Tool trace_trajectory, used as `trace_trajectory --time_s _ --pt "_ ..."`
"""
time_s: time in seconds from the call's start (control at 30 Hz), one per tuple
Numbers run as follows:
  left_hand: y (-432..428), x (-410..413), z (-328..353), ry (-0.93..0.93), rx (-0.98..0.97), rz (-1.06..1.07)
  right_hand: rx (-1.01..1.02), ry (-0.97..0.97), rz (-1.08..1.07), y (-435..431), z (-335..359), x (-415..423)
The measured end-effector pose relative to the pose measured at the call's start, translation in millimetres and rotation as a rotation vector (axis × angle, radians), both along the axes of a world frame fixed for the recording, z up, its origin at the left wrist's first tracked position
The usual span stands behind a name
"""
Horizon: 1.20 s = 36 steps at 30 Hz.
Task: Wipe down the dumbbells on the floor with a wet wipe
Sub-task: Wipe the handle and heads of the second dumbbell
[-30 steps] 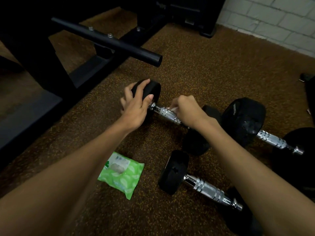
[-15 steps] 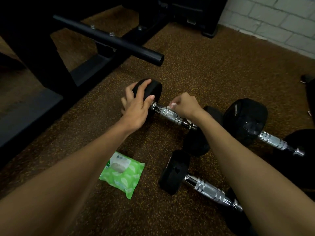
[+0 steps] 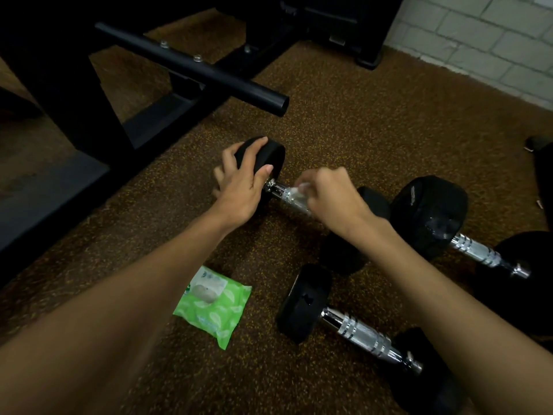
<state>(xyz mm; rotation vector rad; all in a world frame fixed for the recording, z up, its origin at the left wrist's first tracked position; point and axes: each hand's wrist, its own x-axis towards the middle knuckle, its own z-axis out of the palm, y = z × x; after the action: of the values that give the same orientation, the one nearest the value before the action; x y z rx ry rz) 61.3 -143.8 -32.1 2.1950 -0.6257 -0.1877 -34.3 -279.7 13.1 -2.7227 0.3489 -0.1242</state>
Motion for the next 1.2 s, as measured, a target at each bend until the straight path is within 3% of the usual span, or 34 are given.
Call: trace_trajectory --time_s 0.2,0.43,0.63,0.8,0.97,1.07,1.2 --pt "-3 0 1 0.007 0.007 0.017 0.046 0.059 -0.094 8 -23 12" --pt "0 1 2 0.012 0.003 0.007 -0.229 0.084 0.026 18 -21 -9" --pt "-3 0 4 0.03 0.009 0.008 0.008 -0.105 -0.217 -3 -2 6" --pt "0 -2 3 0.034 -0.013 -0.002 0.27 0.203 -0.302 -10 -22 37" --pt "5 -3 -1 0.02 -0.052 -0.013 0.375 0.29 -0.416 -15 -30 59" --pt "7 -3 -2 0.029 -0.055 -0.021 0.451 0.276 -0.419 -9 -37 69" --pt "8 -4 0 0.059 -0.047 -0.031 0.448 0.129 -0.27 2 -35 58"
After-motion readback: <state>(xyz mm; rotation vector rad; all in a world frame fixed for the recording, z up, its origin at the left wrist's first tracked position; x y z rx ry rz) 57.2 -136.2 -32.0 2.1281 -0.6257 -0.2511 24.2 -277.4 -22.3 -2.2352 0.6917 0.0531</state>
